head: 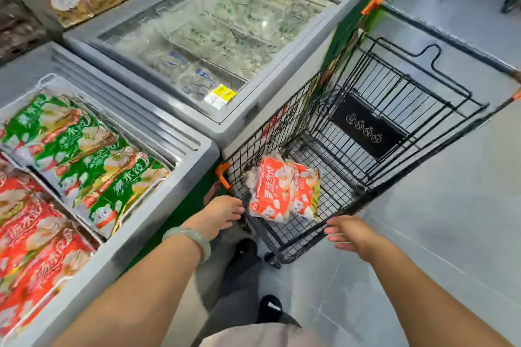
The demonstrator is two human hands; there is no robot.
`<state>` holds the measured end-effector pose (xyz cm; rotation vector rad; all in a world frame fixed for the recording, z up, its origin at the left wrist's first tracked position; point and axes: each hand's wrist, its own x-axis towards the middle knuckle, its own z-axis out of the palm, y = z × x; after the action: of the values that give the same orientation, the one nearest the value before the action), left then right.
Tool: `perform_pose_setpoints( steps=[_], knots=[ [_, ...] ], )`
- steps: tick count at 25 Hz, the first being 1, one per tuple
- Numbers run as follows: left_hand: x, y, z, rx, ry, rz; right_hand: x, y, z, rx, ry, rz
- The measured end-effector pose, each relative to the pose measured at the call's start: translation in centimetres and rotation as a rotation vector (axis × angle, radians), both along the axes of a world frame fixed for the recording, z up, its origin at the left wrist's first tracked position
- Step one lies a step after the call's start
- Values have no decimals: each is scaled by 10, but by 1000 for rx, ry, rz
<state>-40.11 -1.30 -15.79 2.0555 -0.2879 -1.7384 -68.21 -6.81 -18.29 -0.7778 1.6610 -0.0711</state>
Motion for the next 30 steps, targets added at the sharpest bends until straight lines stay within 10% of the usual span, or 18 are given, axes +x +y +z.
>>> perform_pose_setpoints(
  steps=[19,30],
  knots=[
    [9,-199,-143,246,85,-47,82,-201,-152,131,52,119],
    [-9,-190,-240,312,-108,43,114,-253,-288,75,160,534]
  ],
)
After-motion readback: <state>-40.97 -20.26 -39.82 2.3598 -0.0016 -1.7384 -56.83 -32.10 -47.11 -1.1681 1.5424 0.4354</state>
